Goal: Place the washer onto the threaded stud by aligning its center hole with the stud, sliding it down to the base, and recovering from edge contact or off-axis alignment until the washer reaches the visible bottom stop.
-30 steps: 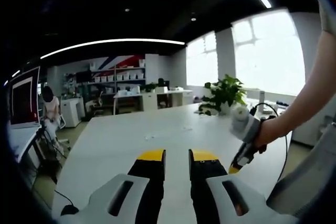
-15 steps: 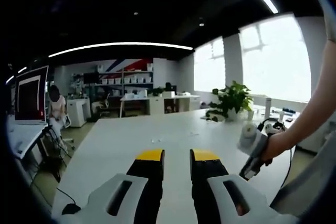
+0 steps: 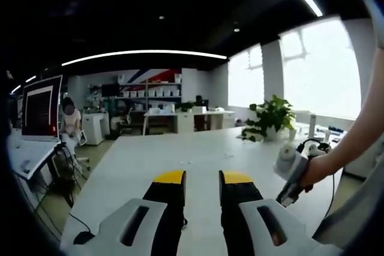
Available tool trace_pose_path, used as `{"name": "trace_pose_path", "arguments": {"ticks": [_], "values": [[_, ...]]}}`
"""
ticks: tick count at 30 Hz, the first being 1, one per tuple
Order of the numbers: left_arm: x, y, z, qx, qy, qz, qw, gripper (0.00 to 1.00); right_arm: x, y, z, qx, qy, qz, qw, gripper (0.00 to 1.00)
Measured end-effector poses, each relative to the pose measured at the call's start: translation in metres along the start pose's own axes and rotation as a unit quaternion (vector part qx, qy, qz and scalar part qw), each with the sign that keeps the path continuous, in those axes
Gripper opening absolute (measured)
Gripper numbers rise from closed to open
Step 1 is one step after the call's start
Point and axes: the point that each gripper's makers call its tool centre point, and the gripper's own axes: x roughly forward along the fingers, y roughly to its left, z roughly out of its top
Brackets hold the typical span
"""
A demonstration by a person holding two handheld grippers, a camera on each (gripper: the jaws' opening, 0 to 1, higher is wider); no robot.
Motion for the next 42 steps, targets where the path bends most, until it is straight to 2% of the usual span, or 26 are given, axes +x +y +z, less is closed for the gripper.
{"name": "trace_pose_path", "arguments": {"ticks": [20, 30, 32, 35, 42], "values": [[-0.001, 0.006, 0.000, -0.005, -0.001, 0.011, 0.9999, 0.20, 0.004, 0.000, 0.002, -0.004, 0.013, 0.001, 0.9999, 0.12], [-0.002, 0.009, 0.000, -0.013, -0.002, 0.017, 0.9998, 0.21, 0.005, -0.006, 0.001, 0.007, 0.022, -0.001, 0.9997, 0.06], [-0.002, 0.010, 0.000, -0.014, -0.003, 0.018, 0.9997, 0.21, 0.005, -0.005, 0.001, -0.002, 0.027, 0.000, 0.9996, 0.06], [-0.002, 0.011, 0.001, -0.015, -0.006, 0.021, 0.9996, 0.22, 0.005, -0.004, 0.001, -0.036, 0.037, -0.010, 0.9986, 0.06], [-0.002, 0.013, 0.000, -0.018, -0.004, 0.024, 0.9996, 0.23, 0.005, -0.004, 0.000, -0.039, 0.048, -0.011, 0.9980, 0.06]]}}
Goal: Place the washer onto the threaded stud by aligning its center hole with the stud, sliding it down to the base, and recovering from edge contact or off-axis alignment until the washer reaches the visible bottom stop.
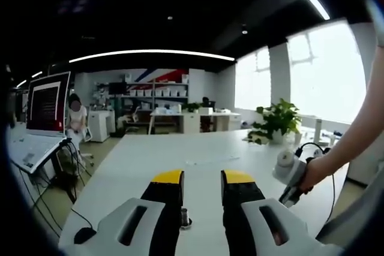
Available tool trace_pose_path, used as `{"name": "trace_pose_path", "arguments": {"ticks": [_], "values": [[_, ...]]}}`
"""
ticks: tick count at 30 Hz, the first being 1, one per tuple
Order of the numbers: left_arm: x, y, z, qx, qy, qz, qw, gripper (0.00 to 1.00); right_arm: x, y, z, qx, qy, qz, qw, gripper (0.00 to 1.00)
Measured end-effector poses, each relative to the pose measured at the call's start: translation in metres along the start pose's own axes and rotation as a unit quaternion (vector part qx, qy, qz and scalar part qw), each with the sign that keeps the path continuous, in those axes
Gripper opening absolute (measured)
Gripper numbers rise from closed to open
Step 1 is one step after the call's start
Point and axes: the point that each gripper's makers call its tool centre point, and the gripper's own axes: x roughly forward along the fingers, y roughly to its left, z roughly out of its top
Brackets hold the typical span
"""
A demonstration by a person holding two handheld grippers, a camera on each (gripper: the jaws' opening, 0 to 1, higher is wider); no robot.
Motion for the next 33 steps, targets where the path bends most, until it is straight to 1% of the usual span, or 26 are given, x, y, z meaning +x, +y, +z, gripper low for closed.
{"name": "trace_pose_path", "arguments": {"ticks": [4, 9, 19, 28, 33], "values": [[-0.0001, 0.0008, 0.0002, -0.002, -0.001, 0.001, 1.0000, 0.25, 0.0009, -0.0006, 0.0003, -0.003, 0.004, -0.002, 1.0000, 0.06], [0.0002, 0.0036, 0.0002, -0.009, -0.002, 0.004, 1.0000, 0.25, 0.0010, 0.0011, 0.0005, -0.025, 0.013, -0.012, 0.9996, 0.06], [0.0005, 0.0035, -0.0002, -0.013, -0.001, 0.003, 0.9999, 0.25, 0.0007, 0.0000, 0.0001, -0.016, 0.013, -0.008, 0.9998, 0.06], [0.0007, 0.0026, -0.0012, -0.011, 0.001, 0.002, 0.9999, 0.25, 0.0009, 0.0001, 0.0002, -0.027, 0.021, -0.009, 0.9994, 0.06], [0.0010, 0.0016, -0.0022, -0.009, 0.003, 0.001, 1.0000, 0.25, 0.0009, 0.0001, 0.0001, -0.026, 0.024, -0.008, 0.9993, 0.06]]}}
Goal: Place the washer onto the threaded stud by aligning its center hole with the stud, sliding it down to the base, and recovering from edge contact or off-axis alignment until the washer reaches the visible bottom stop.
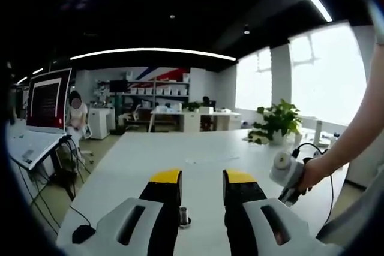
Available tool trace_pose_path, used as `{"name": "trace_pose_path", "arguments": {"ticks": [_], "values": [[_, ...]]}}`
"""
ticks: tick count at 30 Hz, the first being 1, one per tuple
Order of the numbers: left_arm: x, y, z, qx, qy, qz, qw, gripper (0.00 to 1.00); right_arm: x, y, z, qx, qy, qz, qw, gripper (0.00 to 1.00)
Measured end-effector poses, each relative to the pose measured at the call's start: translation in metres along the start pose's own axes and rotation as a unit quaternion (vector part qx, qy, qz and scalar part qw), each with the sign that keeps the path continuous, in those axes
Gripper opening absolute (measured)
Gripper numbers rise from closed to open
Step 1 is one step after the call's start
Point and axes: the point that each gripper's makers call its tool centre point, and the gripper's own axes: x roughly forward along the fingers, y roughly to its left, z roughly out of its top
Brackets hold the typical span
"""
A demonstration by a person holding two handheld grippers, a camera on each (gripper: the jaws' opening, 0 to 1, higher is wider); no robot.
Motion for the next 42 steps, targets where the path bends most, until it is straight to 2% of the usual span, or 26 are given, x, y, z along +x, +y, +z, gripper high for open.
{"name": "trace_pose_path", "arguments": {"ticks": [5, 14, 18, 27, 42], "values": [[0.001, -0.002, 0.000, 0.001, -0.001, -0.002, 1.0000, 0.25, -0.001, 0.000, 0.000, -0.001, -0.003, -0.002, 1.0000, 0.06], [0.001, -0.002, -0.002, 0.005, 0.004, -0.003, 1.0000, 0.25, -0.001, -0.001, -0.001, 0.026, -0.029, -0.003, 0.9992, 0.04], [0.001, -0.003, -0.002, 0.008, 0.005, -0.005, 0.9999, 0.25, -0.002, -0.001, 0.000, 0.051, -0.025, 0.009, 0.9983, 0.04], [0.000, -0.002, -0.003, 0.009, 0.007, -0.002, 0.9999, 0.25, -0.002, -0.001, -0.003, 0.056, -0.026, 0.011, 0.9980, 0.04], [0.002, -0.003, -0.003, 0.006, 0.008, -0.004, 0.9999, 0.25, -0.022, -0.010, 0.003, 0.079, -0.054, 0.010, 0.9954, 0.04]]}}
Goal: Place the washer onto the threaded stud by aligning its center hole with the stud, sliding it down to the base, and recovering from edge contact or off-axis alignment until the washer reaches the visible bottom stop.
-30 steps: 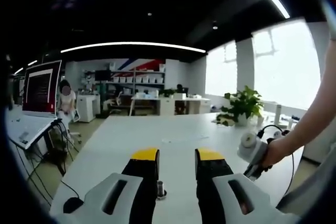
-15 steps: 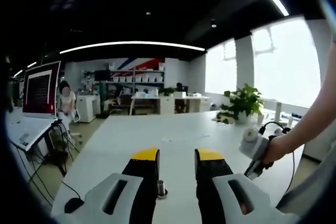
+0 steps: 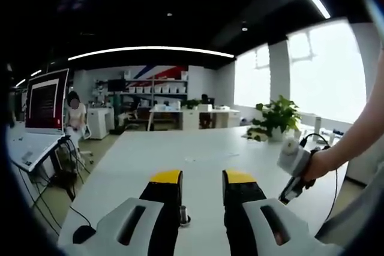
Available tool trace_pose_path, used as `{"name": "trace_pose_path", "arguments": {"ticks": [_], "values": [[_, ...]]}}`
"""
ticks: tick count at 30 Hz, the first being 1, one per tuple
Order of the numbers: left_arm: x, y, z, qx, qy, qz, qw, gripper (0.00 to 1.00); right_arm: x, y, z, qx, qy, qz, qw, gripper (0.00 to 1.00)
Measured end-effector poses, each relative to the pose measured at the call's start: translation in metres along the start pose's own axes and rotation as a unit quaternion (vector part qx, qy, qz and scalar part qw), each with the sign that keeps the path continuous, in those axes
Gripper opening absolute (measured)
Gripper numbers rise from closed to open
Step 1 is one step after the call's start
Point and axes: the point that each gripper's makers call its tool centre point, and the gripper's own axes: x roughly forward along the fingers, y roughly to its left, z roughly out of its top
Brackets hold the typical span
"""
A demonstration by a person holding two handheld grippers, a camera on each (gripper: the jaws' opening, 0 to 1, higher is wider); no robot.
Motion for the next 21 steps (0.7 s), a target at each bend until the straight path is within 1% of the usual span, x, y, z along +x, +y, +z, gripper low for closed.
{"name": "trace_pose_path", "arguments": {"ticks": [5, 11, 21], "values": [[0.001, -0.001, -0.002, -0.002, 0.003, -0.002, 1.0000, 0.25, -0.011, -0.003, 0.015, 0.012, -0.022, 0.002, 0.9997, 0.04], [0.001, -0.004, -0.003, 0.007, 0.007, -0.005, 0.9999, 0.24, -0.020, -0.006, 0.027, 0.018, -0.038, 0.002, 0.9991, 0.04], [0.000, -0.003, -0.003, 0.008, 0.007, -0.004, 0.9999, 0.24, -0.024, -0.003, 0.034, 0.018, -0.045, 0.005, 0.9988, 0.04]]}}
